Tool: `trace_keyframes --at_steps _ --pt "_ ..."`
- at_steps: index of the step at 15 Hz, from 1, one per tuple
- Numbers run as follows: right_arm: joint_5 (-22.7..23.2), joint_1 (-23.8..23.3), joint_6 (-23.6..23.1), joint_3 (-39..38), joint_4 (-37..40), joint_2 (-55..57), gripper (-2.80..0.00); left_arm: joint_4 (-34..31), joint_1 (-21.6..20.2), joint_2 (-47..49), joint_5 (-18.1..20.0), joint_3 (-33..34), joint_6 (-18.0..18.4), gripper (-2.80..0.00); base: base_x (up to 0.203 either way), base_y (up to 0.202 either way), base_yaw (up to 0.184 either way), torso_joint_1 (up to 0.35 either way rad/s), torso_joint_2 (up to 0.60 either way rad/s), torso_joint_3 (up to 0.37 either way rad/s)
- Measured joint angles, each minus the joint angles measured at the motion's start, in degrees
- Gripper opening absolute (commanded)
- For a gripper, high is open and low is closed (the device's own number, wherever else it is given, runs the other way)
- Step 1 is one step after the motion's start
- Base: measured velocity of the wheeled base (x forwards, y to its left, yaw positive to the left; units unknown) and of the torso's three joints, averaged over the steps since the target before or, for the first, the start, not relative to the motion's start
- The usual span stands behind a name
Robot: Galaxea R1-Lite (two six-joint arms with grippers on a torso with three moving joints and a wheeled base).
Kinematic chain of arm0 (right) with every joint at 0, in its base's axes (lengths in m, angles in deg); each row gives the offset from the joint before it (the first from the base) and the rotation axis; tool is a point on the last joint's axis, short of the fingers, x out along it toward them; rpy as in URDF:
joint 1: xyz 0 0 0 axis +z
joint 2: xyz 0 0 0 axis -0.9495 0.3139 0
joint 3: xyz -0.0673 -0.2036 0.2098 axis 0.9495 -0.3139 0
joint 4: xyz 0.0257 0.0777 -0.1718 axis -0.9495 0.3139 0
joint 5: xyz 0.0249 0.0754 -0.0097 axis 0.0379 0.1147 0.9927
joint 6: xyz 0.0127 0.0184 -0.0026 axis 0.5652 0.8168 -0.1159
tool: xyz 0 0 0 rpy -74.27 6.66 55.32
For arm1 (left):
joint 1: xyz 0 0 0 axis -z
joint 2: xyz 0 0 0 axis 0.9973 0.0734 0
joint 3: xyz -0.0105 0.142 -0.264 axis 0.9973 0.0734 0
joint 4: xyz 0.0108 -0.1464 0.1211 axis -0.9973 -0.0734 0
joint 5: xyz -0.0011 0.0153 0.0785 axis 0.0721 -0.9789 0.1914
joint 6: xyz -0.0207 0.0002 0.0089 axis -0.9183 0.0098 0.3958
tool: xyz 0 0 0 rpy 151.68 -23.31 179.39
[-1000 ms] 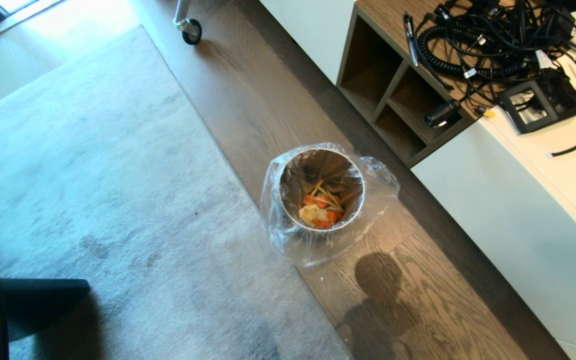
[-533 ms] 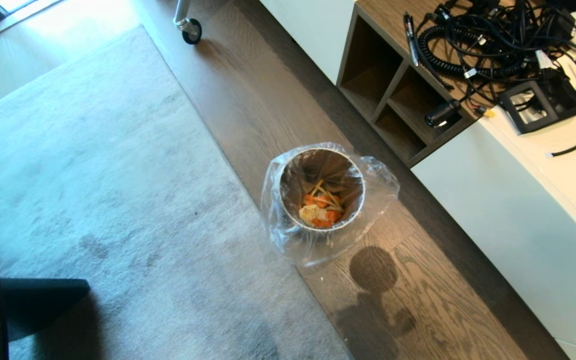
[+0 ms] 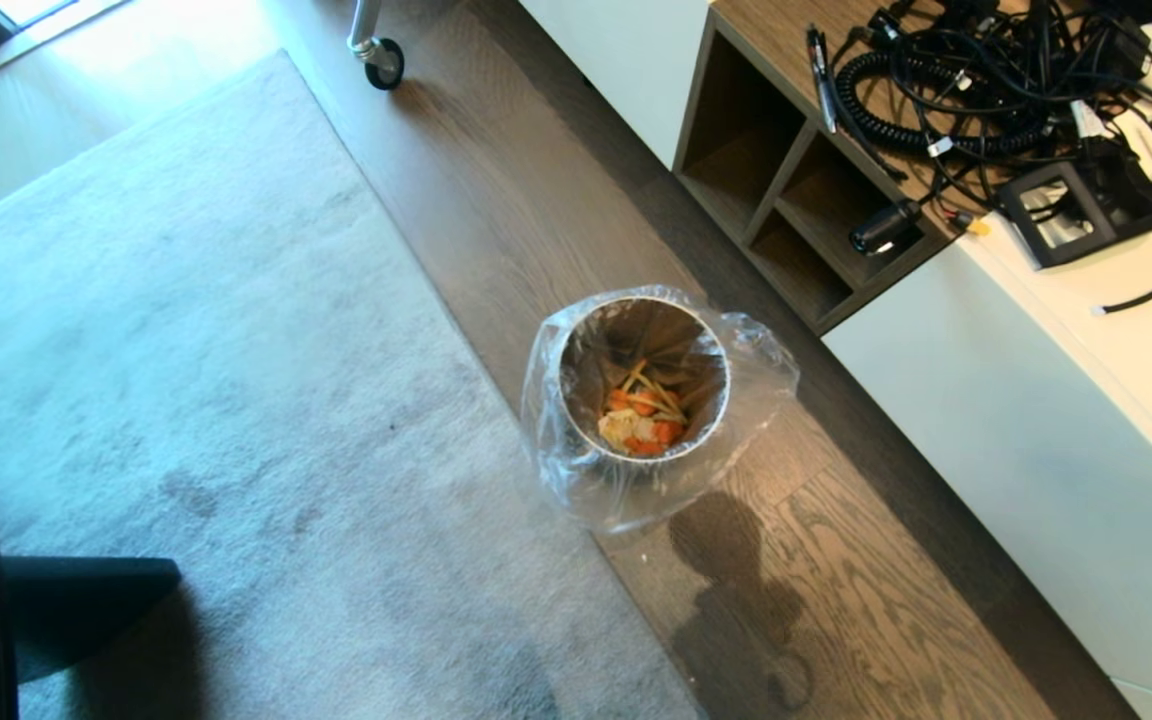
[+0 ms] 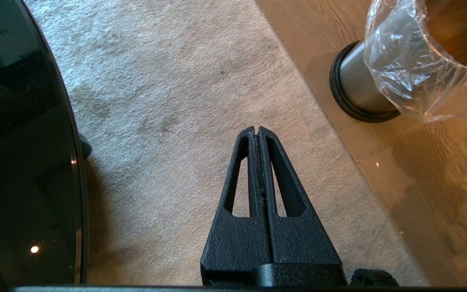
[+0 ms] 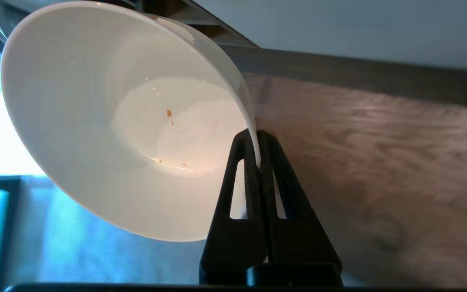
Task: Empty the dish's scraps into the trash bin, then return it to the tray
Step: Put the bowl back to the table
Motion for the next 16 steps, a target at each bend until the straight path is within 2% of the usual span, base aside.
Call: trace_keyframes --at_steps 3,4,6,7,16 --pt "0.6 0.0 -25.8 -0.5 -0.6 0.0 -2.80 0.0 0.0 0.0 0.0 0.0 0.0 -2.80 0.000 0.000 0.000 0.000 0.00 0.000" --pt "1.9 0.0 -32.9 -0.5 -0.2 0.0 -2.80 0.0 0.0 0.0 0.0 0.0 0.0 -2.80 0.000 0.000 0.000 0.000 0.00 0.000" --pt "4.5 0.0 -44.9 -0.6 5.5 0.0 -2.80 0.0 0.0 0.0 0.0 0.0 0.0 -2.80 0.000 0.000 0.000 0.000 0.00 0.000" --pt "5.0 0.0 -48.5 -0.5 7.6 0.0 -2.80 0.0 0.0 0.0 0.0 0.0 0.0 -2.80 0.000 0.000 0.000 0.000 0.00 0.000" --pt "5.0 0.0 -47.8 -0.7 6.6 0.0 -2.80 0.0 0.0 0.0 0.0 0.0 0.0 -2.80 0.000 0.000 0.000 0.000 0.00 0.000"
